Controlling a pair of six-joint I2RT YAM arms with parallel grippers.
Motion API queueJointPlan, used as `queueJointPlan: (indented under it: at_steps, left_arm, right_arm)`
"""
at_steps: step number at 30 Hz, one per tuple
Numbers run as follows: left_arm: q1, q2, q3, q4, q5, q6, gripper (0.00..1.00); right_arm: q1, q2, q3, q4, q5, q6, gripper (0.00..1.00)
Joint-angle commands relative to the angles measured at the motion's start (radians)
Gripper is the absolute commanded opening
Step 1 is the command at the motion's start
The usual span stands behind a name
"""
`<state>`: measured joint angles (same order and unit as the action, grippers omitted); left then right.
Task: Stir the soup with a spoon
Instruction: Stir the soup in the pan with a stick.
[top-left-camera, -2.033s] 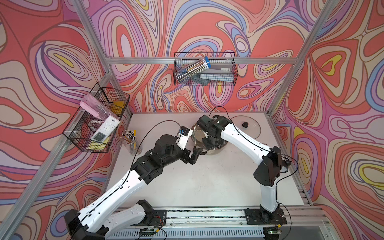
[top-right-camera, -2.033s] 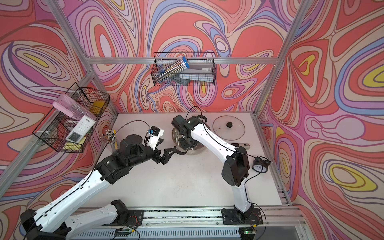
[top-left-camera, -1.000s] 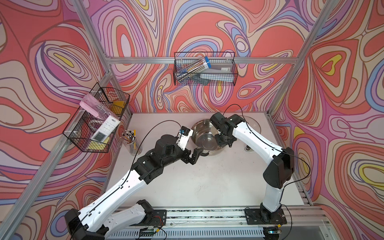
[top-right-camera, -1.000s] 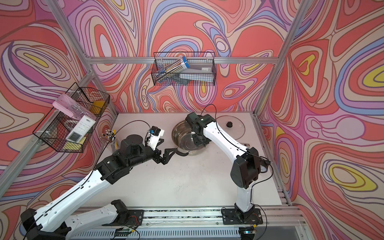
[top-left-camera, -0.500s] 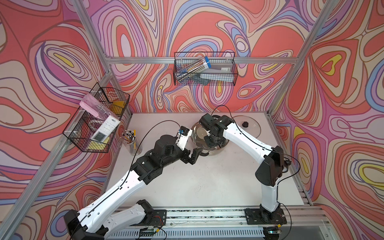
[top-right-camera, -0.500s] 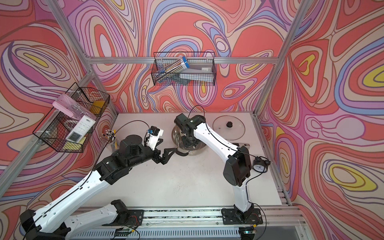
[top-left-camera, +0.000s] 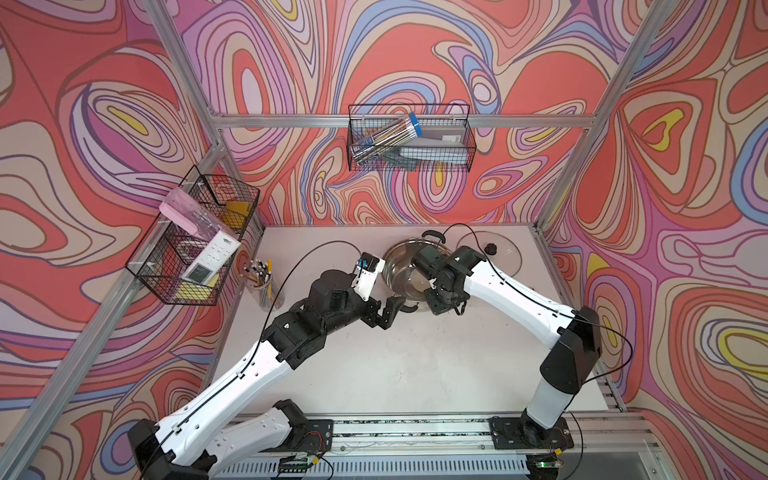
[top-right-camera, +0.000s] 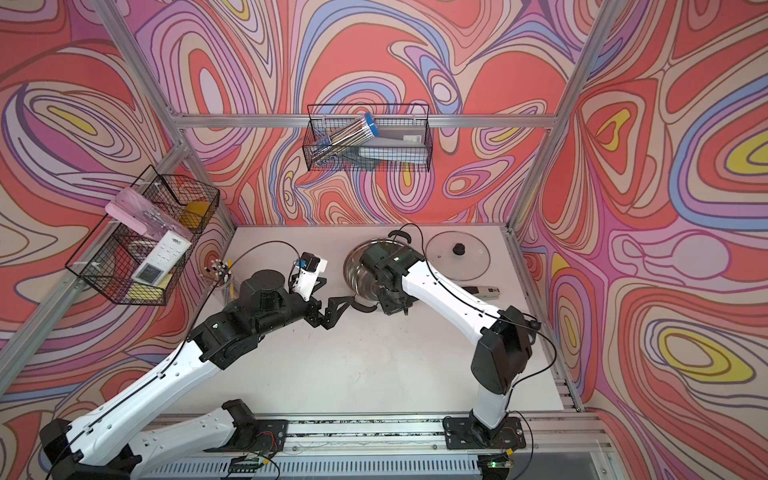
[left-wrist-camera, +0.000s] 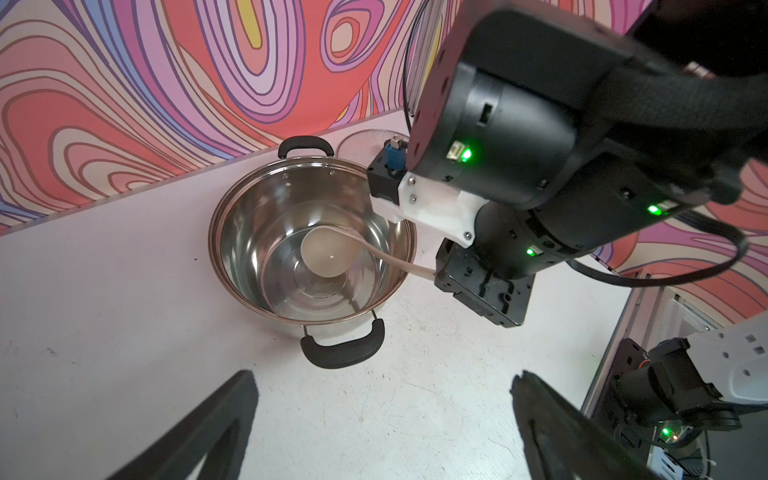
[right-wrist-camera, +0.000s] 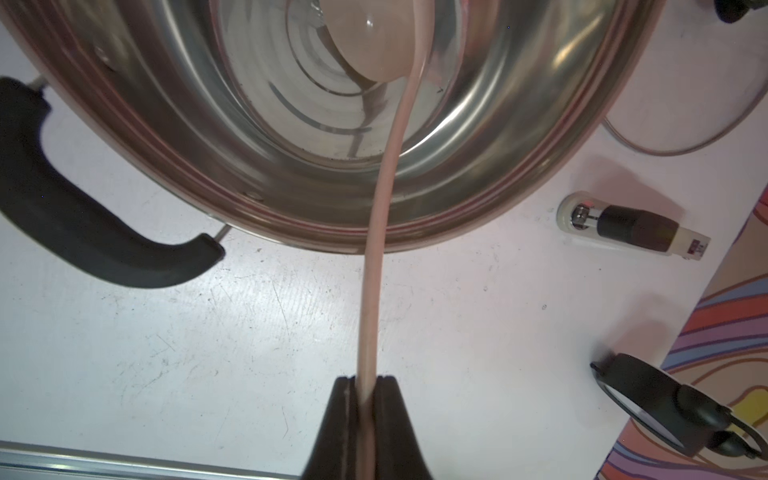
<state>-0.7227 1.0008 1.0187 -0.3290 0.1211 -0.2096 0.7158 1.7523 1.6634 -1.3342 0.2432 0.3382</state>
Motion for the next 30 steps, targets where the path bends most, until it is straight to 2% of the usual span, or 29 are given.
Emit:
queueJointPlan:
  at_steps: [1, 14, 25, 30]
  left_arm:
    - [-0.007, 0.003, 0.014, 0.006, 0.009, 0.001, 0.99]
    - [-0.009, -0.031, -0.007, -0.004, 0.001, -0.001, 0.99]
    - [-0.009, -0.03, -0.005, -0.01, -0.004, -0.004, 0.99]
    - [-0.011, -0.027, -0.006, -0.002, -0.005, -0.011, 0.99]
  right_arm:
    - [-0.029, -0.036, -0.017, -0.003, 0.049, 0.027, 0.0]
    - [-0.124, 0.013, 0.052, 0.005, 0.05, -0.022, 0.0]
    - [-0.123, 0.173, 0.254, 0.007, -0.026, -0.052, 0.0]
    - [-0.081, 0.198, 0.296, 0.005, -0.042, -0.062, 0.0]
